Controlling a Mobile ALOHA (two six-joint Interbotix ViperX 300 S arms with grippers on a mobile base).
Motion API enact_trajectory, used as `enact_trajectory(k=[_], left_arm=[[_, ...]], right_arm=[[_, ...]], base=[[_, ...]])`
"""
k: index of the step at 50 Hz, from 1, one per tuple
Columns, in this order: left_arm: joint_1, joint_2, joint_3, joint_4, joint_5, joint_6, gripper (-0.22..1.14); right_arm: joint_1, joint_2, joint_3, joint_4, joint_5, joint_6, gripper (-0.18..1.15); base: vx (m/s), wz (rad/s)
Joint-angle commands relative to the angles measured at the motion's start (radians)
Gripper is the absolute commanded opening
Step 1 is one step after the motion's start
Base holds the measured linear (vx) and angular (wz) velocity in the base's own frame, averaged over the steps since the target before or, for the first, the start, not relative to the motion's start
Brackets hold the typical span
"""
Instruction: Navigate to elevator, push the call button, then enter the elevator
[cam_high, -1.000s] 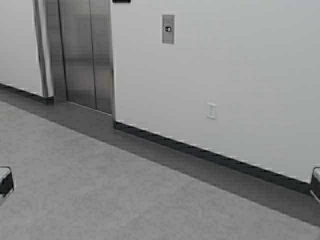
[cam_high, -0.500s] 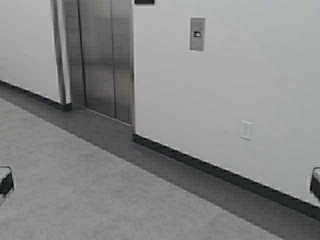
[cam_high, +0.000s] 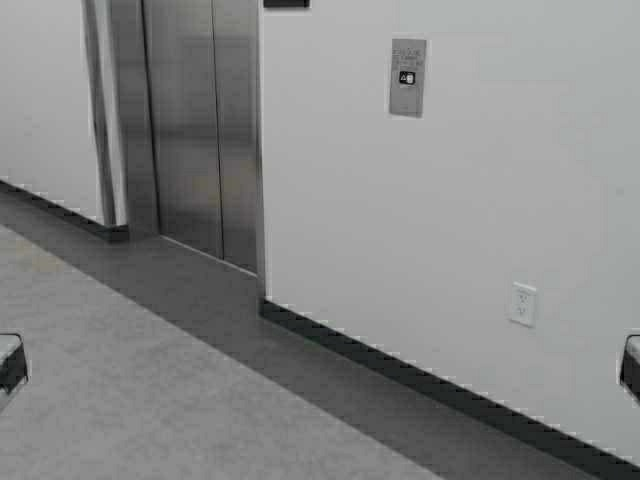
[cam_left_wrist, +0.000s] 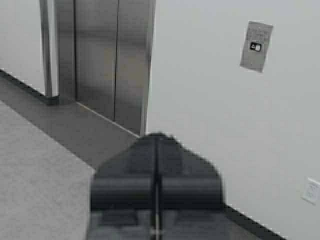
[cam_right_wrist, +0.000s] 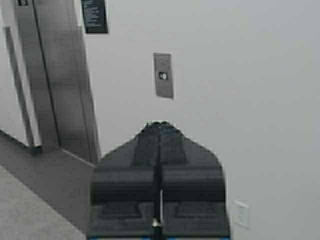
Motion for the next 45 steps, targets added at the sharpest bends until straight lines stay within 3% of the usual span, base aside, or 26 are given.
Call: enact_trajectory(k=[1,29,45], left_arm=[[0.000,0.003,-0.003,0.000,-0.008,0.000,0.02],[-0.060,-0.029,0.018,-0.011,-0.006,0.002,0.02],[-0.075,-0.074,0.028,-0.011,0.000,0.011,0.02]], right_arm=[[0.002,0.005,-0.015,0.000,-0.003,0.002,0.05],[0.032,0.002,-0.020,-0.025,-0.003,0.002,0.05],[0.118,0.003,-0.037,-0.109,0.084,0.000,0.05]], base=[[0.65,0.03],[0.60,0.10],[0.50,0.01]])
